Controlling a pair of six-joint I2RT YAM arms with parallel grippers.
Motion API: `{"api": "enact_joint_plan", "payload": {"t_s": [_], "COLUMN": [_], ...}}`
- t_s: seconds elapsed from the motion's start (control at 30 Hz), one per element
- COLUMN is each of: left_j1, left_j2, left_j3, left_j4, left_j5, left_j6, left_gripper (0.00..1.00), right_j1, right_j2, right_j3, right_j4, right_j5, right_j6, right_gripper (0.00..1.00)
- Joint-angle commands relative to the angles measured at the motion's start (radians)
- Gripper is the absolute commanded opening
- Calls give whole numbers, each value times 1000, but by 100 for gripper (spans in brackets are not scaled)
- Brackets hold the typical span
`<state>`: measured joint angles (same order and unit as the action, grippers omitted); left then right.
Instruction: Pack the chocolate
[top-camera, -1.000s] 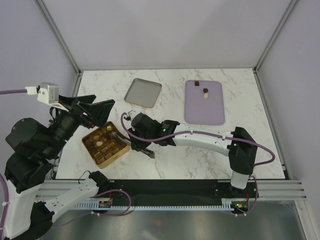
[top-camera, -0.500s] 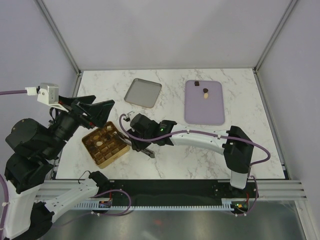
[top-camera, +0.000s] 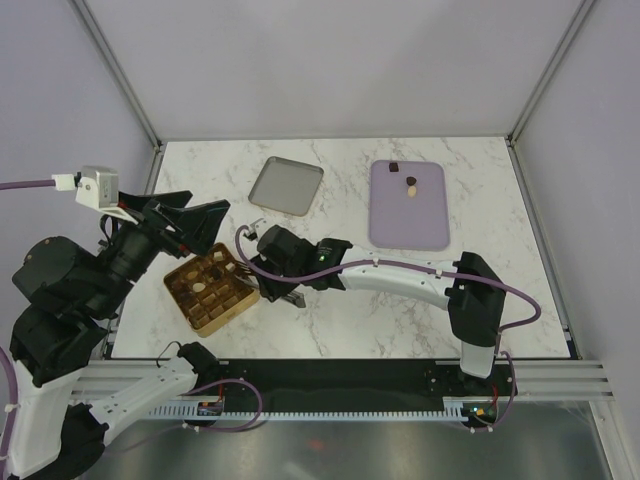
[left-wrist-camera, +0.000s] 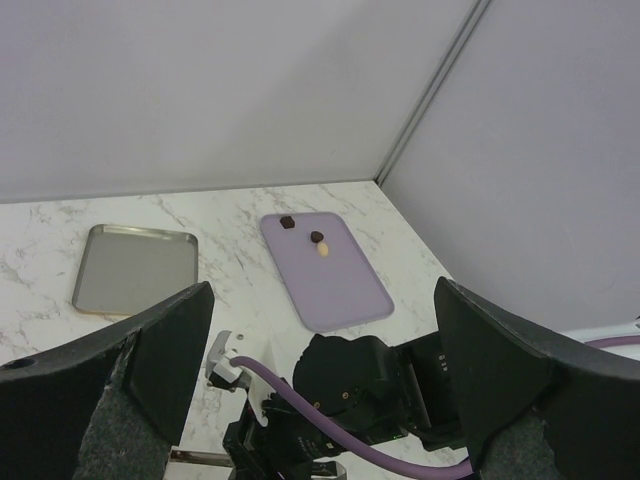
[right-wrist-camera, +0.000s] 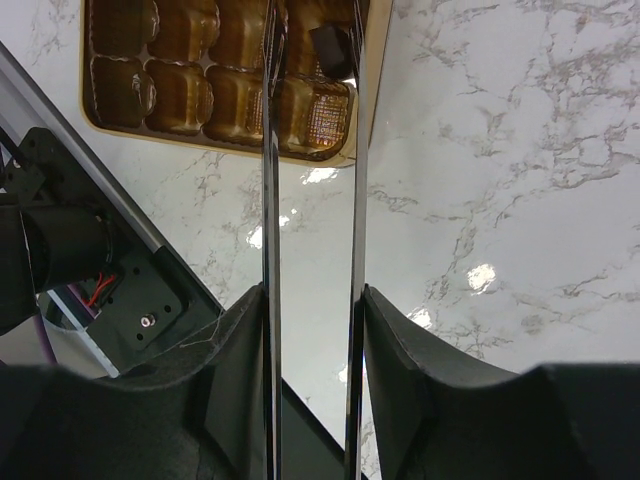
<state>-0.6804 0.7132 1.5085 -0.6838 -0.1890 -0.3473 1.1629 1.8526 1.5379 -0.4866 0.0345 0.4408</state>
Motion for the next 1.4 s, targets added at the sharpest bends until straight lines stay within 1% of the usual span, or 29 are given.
{"api": "enact_joint_plan", "payload": {"t_s": [0.0, 0.13, 0.3, 0.4, 0.5, 0.53, 0.6, 0.63, 0.67, 0.7, 0.73, 0.8, 0.83, 0.9, 0.93, 1.1, 1.2, 1.37], "left_j1": [2, 2, 2, 2, 2, 2, 2, 2, 2, 2, 4, 2, 2, 2, 4, 2, 4, 4], "left_j2": [-3, 0, 6, 12, 25, 28, 41, 51, 58, 66, 83, 101, 126, 149, 158, 198, 209, 235], "left_j3": [-7, -10, -17, -27, -40, -50, -63, -79, -88, -96, -109, -123, -136, -146, -155, -180, -195, -205], "left_j4": [3, 3, 3, 1, 3, 3, 1, 3, 1, 1, 1, 4, 3, 3, 3, 4, 13, 20], "left_j5": [-9, -10, -13, -12, -10, -16, -30, -38, -43, -43, -40, -26, -17, 6, 14, 66, 77, 100], "left_j6": [-24, -19, -16, -16, -12, -3, 5, 13, 14, 17, 22, 24, 25, 25, 27, 14, 8, 8], "left_gripper": [99, 99, 99, 99, 99, 99, 100, 100, 100, 100, 100, 100, 100, 100, 100, 100, 100, 100], "right_j1": [6, 4, -6, -55, -141, -196, -251, -308, -337, -366, -431, -497, -558, -612, -664, -808, -862, -920], "right_j2": [-4, -24, -98, -148, -199, -211, -253, -265, -291, -300, -308, -317, -313, -302, -296, -218, -178, -110], "right_j3": [56, 71, 68, 29, -45, -62, -111, -125, -137, -159, -166, -186, -191, -200, -202, -176, -134, -75], "right_j4": [16, 10, -18, -35, -37, -37, -37, -38, -40, -46, -50, -58, -60, -64, -66, -75, -79, -89], "right_j5": [36, 60, 123, 145, 139, 136, 140, 145, 153, 174, 179, 182, 183, 195, 199, 205, 214, 176], "right_j6": [-8, -13, -27, -30, -36, -37, -46, -51, -56, -60, -63, -65, -68, -71, -73, -85, -90, -99], "right_gripper": [49, 49, 48, 48, 47, 47, 47, 47, 47, 47, 47, 47, 47, 47, 47, 48, 48, 48]}}
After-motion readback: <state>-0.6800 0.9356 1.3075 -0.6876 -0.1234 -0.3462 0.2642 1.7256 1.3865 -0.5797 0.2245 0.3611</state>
